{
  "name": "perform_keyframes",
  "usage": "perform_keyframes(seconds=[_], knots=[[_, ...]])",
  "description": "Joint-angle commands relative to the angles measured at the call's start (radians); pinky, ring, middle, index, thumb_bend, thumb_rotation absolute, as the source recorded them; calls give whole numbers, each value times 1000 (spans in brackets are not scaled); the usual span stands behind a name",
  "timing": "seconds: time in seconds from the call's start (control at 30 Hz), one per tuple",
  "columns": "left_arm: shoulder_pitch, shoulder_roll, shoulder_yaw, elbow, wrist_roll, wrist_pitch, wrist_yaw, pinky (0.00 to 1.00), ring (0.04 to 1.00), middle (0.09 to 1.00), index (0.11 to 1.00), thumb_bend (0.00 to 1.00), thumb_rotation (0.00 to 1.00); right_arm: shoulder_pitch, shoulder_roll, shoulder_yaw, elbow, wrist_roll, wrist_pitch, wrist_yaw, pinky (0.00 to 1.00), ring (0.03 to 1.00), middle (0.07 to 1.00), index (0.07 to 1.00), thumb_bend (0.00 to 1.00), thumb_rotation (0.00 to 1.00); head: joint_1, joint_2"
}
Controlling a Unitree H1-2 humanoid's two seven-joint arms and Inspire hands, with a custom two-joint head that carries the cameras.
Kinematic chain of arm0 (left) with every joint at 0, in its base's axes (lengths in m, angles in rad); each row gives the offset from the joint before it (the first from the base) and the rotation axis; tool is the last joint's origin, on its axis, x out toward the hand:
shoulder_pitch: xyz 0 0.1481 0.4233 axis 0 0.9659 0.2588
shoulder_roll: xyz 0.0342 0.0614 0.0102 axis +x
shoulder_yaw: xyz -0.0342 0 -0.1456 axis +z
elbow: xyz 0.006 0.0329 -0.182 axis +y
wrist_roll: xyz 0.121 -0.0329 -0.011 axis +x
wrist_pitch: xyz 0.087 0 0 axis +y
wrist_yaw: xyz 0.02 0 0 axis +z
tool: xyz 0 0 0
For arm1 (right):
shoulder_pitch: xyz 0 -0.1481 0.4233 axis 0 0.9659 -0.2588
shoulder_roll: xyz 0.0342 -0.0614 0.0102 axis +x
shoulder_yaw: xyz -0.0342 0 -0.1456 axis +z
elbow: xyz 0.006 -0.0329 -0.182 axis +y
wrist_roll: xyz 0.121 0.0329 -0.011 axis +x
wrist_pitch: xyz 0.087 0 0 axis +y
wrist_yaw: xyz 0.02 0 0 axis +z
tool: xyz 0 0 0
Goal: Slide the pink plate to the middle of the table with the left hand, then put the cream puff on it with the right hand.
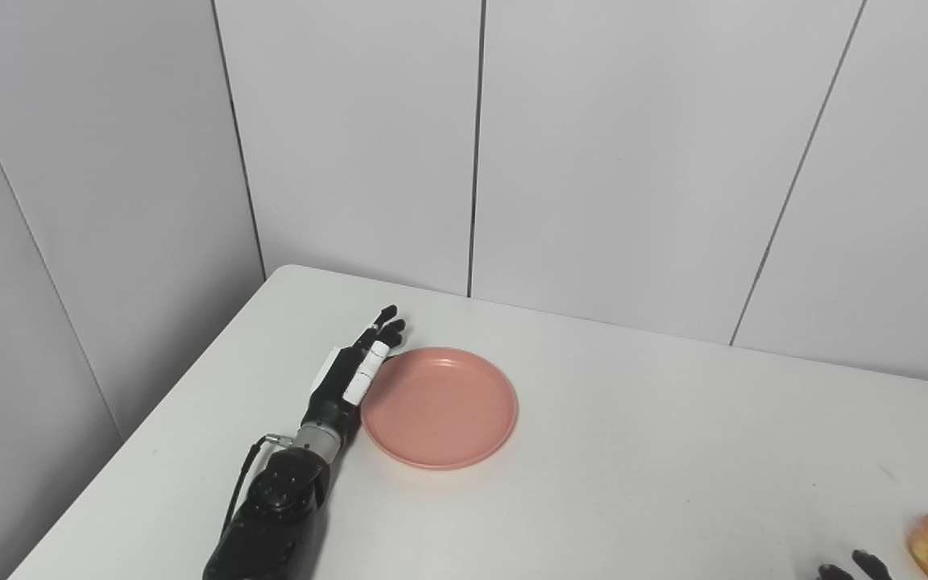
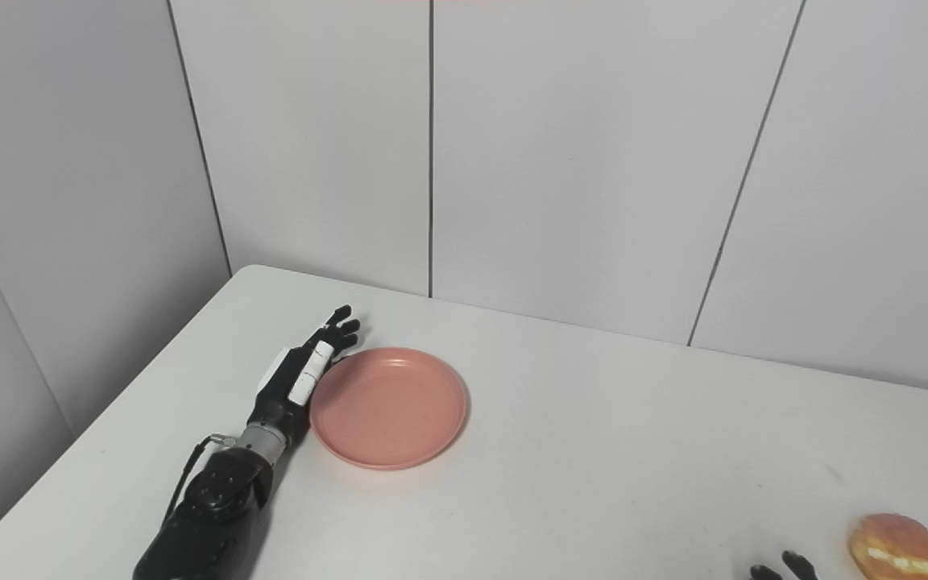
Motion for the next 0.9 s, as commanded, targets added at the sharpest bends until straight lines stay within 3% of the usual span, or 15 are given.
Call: perform_keyframes(seconds=[0.0,0.3,0.7,0.87], knots=[[7,-26,-12,0,9,0,3,864,944,941,942,960,912,27,-14,0,96,-42,98,-36,824,838,830,908,966,1000,-2,1],[2,-57,-37,9,20,-13,-6,824,931,930,937,940,902,28,-9,5,90,-54,99,-43,815,829,823,900,931,1000,-11,2],[8,-97,-44,31,10,-6,-33,899,950,946,952,902,893,23,-6,16,88,-71,101,-52,804,818,816,902,932,1000,-19,1],[11,-98,-56,28,28,-3,-28,879,949,948,959,912,898,24,-5,19,84,-71,104,-52,805,821,817,903,932,1000,-23,2]])
